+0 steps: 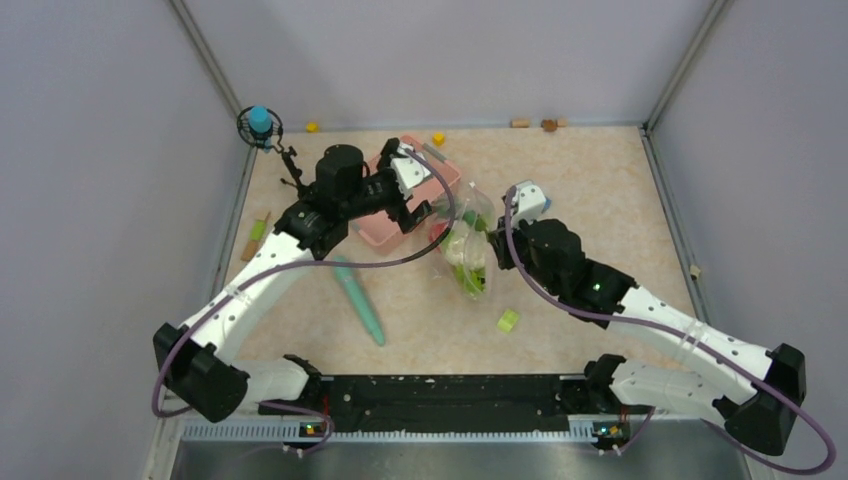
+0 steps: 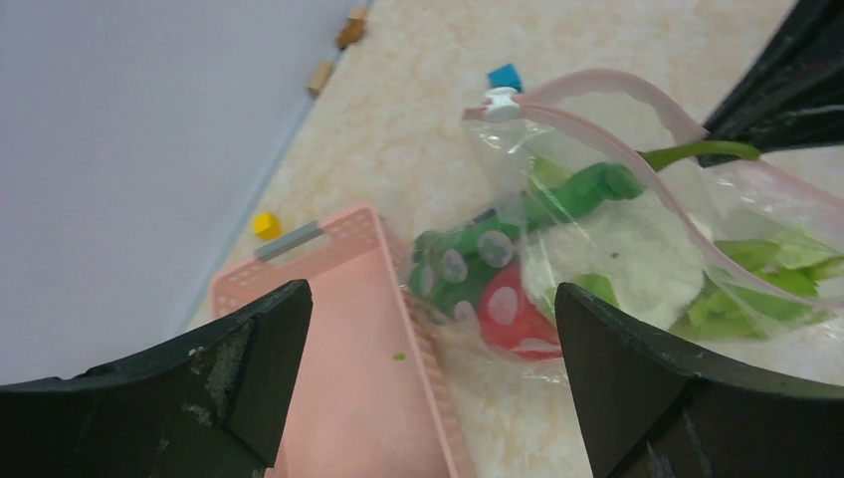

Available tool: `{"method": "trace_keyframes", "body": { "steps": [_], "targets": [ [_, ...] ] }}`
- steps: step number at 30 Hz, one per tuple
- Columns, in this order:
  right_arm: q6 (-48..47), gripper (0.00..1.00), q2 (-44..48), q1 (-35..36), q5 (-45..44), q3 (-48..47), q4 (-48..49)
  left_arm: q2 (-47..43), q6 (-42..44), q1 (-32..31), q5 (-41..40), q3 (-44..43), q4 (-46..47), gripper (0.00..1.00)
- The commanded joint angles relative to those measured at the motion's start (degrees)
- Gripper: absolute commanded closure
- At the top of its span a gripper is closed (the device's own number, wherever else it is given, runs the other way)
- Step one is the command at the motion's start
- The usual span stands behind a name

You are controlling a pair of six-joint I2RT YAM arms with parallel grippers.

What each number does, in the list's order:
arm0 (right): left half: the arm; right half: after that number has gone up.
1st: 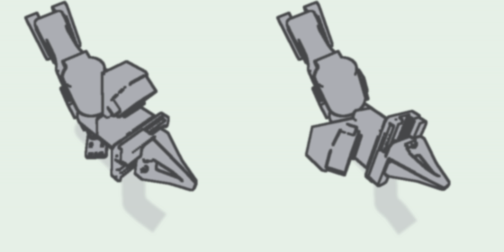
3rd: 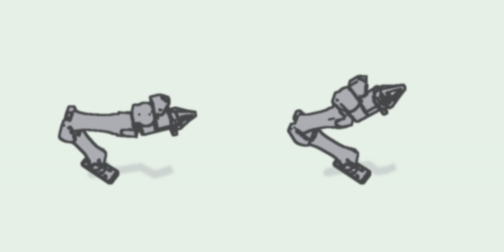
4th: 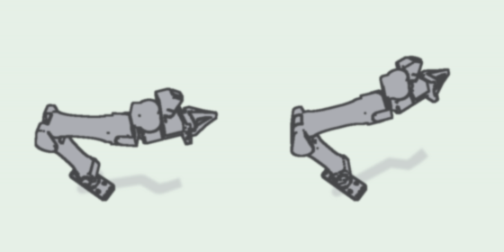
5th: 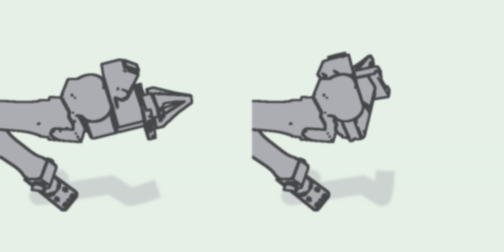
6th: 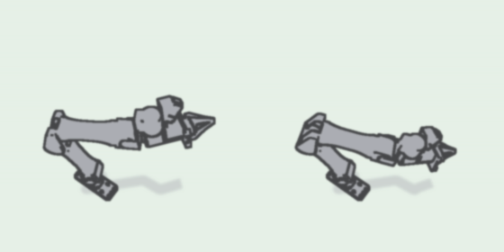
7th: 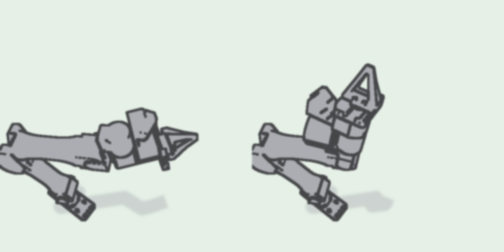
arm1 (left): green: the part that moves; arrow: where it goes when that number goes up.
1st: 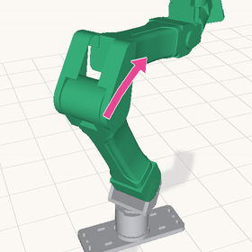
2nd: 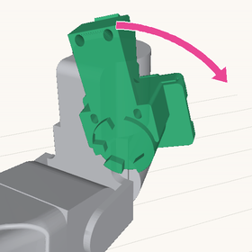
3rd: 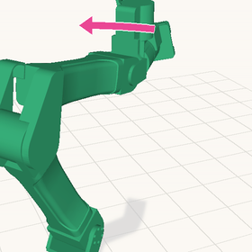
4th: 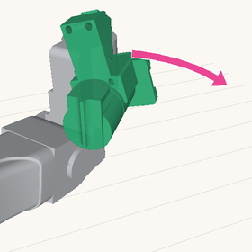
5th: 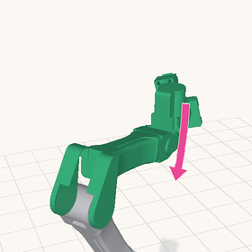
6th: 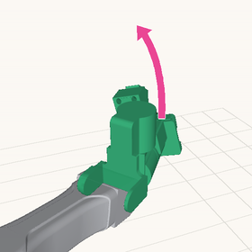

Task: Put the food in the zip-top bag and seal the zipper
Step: Adjust the zipper food storage bag at the center of the board.

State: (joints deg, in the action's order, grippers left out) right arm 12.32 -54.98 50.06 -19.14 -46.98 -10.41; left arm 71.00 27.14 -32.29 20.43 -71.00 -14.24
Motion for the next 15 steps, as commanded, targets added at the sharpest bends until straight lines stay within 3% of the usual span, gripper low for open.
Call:
{"method": "trace_keyframes", "body": {
  "steps": [1, 7, 15],
  "targets": [
    [-2.98, 1.00, -1.77, -0.59, 0.47, -4.02, 2.57, 4.33, 2.48, 4.18, 23.91, -1.22, 2.67, 0.03],
    [-3.80, 1.00, -4.28, -0.68, 3.53, -5.75, 2.05, 12.58, 1.70, 8.96, 36.30, -5.36, 0.46, 0.03],
    [-4.74, 1.00, -6.40, -0.66, 5.45, -7.81, 1.08, 18.53, 0.92, 10.46, 43.51, -5.52, 6.93, 0.03]
  ]
}}
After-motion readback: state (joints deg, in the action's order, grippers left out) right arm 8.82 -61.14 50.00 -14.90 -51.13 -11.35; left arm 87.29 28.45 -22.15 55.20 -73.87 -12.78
